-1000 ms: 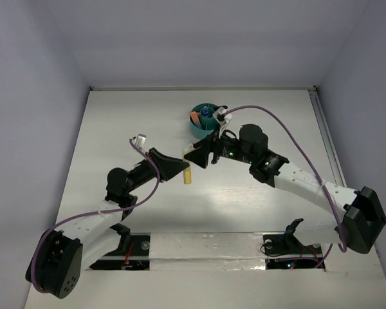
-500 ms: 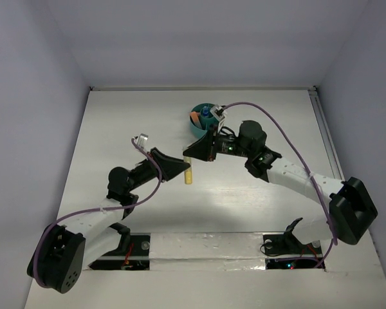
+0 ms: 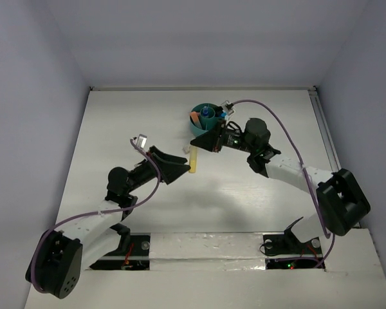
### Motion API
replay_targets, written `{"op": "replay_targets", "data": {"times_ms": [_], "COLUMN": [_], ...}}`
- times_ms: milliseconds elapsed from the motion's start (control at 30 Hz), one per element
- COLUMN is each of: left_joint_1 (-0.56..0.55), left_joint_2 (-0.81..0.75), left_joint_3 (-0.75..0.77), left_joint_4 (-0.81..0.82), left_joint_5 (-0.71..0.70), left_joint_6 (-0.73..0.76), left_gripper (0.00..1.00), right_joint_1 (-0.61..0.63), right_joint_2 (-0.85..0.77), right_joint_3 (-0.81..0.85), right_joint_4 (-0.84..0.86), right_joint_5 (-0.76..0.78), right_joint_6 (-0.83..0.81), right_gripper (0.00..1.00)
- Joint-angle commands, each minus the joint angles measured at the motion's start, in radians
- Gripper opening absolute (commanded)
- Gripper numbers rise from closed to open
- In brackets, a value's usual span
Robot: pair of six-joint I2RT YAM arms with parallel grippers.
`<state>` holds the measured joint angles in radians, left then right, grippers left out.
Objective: Sort the stationery into containers
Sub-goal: Place the pen in the storage box.
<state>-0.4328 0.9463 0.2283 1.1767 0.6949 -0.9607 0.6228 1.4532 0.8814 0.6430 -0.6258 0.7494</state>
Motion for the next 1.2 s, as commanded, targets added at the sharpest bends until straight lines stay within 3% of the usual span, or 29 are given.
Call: {"op": "replay_targets", "data": {"times_ms": [0,67,133,233,367,500,800,1167], "left_joint_1": [-0.006,-0.006,-0.006,-0.006,-0.006,-0.006,-0.006,-0.006], "left_joint_2": [-0.056,-0.076,-0.116,-0.181,-0.248,-0.248,-0.155,-0.095], "left_joint_3": [-0.006,-0.004,-0.001,0.002,-0.015,-0.056,-0.096,-0.092], "left_joint_4": [-0.024,-0.095,-0.176,-0.312,-0.442,-0.437,-0.347,-0.331], "left_joint_5": [-0.012,-0.037,-0.072,-0.139,-0.225,-0.239,-0.21,-0.225], "left_joint_6": [0.055,0.079,0.115,0.16,0.23,0.231,0.215,0.237], "left_gripper": [0.76,0.86,0.9,0.92,0.94,0.97,0.99,0.99], "right_joint_1": [-0.05,-0.076,-0.112,-0.133,-0.143,-0.143,-0.143,-0.143], "right_joint_2": [0.032,0.045,0.058,0.064,0.084,0.162,0.338,0.418], "right_joint_3": [-0.019,-0.018,-0.004,0.021,0.131,0.247,0.459,0.47], "right_joint_4": [0.158,0.178,0.155,0.107,-0.009,-0.084,-0.172,-0.12], "right_joint_5": [0.009,0.029,0.079,0.144,0.355,0.449,0.497,0.405], "right_joint_6": [0.059,0.058,0.021,-0.053,-0.235,-0.393,-0.558,-0.618], "right_gripper": [0.0,0.0,0.0,0.0,0.0,0.0,0.0,0.0]}}
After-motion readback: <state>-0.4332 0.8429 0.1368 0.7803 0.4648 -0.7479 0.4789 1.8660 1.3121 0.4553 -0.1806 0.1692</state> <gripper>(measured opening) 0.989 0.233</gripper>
